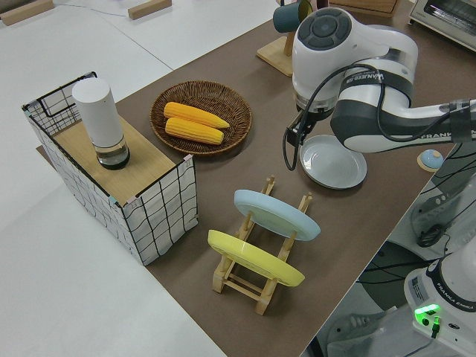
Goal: Pick gray plate from low plate rack and place it on table with left arm
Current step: 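Open the left gripper and withdraw it from the plate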
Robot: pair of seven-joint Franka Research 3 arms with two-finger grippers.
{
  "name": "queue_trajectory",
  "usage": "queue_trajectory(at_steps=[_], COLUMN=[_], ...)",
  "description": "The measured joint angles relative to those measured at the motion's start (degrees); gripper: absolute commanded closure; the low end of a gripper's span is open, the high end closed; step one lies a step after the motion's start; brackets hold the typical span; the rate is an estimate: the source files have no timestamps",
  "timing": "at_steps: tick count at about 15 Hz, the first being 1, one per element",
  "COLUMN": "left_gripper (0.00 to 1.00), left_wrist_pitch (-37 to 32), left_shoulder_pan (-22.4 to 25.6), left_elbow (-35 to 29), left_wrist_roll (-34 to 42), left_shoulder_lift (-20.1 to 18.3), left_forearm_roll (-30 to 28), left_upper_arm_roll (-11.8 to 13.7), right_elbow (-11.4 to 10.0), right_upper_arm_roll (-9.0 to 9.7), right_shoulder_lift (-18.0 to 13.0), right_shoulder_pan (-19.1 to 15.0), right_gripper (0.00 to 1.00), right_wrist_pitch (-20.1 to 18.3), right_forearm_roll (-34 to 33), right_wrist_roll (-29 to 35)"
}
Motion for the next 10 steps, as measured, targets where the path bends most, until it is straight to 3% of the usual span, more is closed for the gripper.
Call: queue_trajectory(at_steps=[5, 7, 10], left_gripper=[0.00, 0.00, 0.00], left_wrist_pitch=[-17.04, -20.69, -22.13], left_shoulder_pan=[-0.14, -0.16, -0.18], left_elbow=[20.59, 25.01, 26.45], left_wrist_roll=[-15.25, -19.26, -19.98], left_shoulder_lift=[-0.56, -0.55, -0.44], left_forearm_roll=[12.90, 16.40, 21.35], left_upper_arm_roll=[-1.96, -4.12, -6.40], right_elbow=[0.00, 0.00, 0.00], right_upper_arm_roll=[0.00, 0.00, 0.00], right_shoulder_lift=[0.00, 0.00, 0.00], right_shoulder_pan=[0.00, 0.00, 0.00], right_gripper=[0.017, 0.017, 0.017], right_wrist_pitch=[0.00, 0.00, 0.00], right_forearm_roll=[0.00, 0.00, 0.00], right_wrist_roll=[0.00, 0.00, 0.00])
